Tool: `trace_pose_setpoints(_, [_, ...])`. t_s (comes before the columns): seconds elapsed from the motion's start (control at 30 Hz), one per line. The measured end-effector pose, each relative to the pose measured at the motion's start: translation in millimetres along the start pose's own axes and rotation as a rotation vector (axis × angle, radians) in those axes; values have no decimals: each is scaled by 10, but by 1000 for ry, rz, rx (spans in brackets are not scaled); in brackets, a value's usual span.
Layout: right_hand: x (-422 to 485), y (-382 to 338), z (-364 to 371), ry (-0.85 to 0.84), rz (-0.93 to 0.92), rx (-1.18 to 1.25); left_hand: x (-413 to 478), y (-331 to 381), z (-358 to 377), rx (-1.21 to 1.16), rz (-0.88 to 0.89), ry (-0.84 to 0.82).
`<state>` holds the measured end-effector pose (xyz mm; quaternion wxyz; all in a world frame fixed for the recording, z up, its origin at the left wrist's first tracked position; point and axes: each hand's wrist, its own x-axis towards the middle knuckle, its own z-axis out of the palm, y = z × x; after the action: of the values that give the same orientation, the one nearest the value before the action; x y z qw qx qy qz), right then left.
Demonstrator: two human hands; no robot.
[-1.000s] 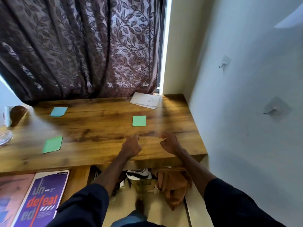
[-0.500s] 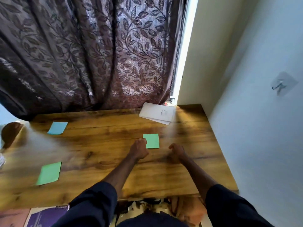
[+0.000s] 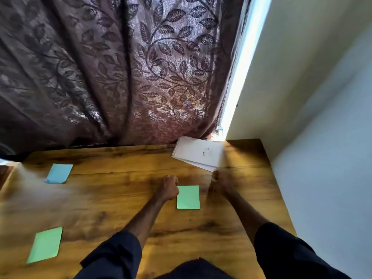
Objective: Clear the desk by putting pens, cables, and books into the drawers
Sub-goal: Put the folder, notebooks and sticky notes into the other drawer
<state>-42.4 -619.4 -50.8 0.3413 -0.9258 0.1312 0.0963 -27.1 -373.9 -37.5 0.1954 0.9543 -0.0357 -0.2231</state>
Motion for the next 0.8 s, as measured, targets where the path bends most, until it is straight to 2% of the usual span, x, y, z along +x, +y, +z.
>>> trace_pose_setpoints(0.07, [162,8,-65,132,50,121,151,-53,-23,-34,-41,36])
trace_pose_setpoints(0.13, [353,-7,-166,212,75,114,272,-46,-81,-70,-65,106])
trace_pose_setpoints(0.27, [698,-23,-200,113,90,-14,601,52,-213,-68,-77,234])
trace_pose_setpoints(0.43, [677,-195,-82,94,87,-65,1128,199,-378,-82,-192,110])
trace_pose_setpoints(0.67, [554,-163,46,77,59,35,1524,49,-413,-184,-266,65])
trace_pose_setpoints(0.73, [568,-98,50,76,81,87,1499,33,-437,-314,-256,33])
trace_pose_setpoints(0.8, [562,-51,44,113,89,115,1439,16,-455,-583,-275,-41])
